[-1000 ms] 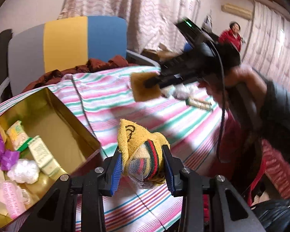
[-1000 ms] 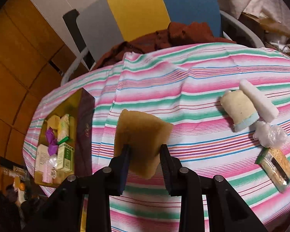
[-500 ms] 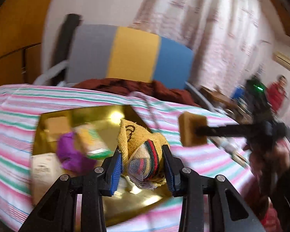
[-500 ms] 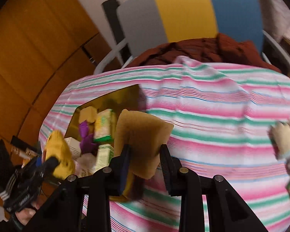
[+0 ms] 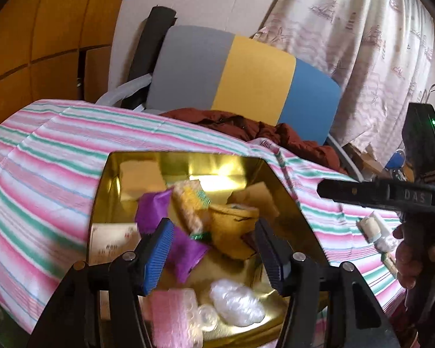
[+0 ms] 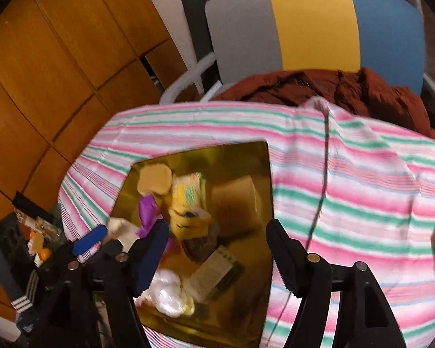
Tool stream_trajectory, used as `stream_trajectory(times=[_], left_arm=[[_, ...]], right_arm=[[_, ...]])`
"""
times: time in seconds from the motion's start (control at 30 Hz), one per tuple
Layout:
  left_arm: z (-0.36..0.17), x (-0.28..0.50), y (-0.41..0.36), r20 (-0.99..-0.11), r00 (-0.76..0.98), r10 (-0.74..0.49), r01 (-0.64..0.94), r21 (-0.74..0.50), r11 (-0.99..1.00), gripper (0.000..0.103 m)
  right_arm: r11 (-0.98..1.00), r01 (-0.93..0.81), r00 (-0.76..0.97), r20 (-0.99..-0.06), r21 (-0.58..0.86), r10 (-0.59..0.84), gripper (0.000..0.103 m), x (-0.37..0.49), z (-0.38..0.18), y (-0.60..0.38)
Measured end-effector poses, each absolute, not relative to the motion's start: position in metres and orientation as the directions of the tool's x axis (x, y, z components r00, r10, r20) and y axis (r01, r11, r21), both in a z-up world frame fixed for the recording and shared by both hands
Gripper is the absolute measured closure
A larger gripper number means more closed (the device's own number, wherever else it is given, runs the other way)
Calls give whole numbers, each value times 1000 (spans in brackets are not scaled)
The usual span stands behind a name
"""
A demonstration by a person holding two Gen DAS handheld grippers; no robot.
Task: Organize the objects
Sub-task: 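Carry the sock and sponge into the gold tray and open both tools, then move both tools back toward the remaining items on the cloth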
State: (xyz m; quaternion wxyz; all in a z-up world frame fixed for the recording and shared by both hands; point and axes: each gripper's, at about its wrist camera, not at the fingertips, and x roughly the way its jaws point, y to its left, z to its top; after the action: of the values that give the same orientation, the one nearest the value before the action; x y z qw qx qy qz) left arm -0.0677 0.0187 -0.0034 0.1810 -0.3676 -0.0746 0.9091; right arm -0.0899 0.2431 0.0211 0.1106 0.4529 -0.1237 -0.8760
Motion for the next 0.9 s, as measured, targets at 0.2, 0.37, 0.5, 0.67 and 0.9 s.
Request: stream_trajectory(times=[0.2,0.37,0.5,0.67,0.9], left_arm=[[-7,-53,23,-668,-659,346,-257,-233,-938,44],[-6,-42,28,-677,-657,330,-255,-212,-943,44],[-5,-33,37,-684,-657,318,-268,-183,-946,44],[-5,-26,46,-690,-657,304,-278,-152,-948,44],[-3,-18,56,-693,-660,290,-305,-105,-947,44]], right_arm=[[-960,44,-556,-792,275,-252,17,-67,2,245],[-974,32,-583,-787,226,-202,14,-48,2,245],[-984,29,-611,-776,174,-155,12,-35,5,243],[-993,16,-630,-770,116,-100,11,-23,5,243],[-995,-12,-626,-777,103,-73,10,-10,-2,254]])
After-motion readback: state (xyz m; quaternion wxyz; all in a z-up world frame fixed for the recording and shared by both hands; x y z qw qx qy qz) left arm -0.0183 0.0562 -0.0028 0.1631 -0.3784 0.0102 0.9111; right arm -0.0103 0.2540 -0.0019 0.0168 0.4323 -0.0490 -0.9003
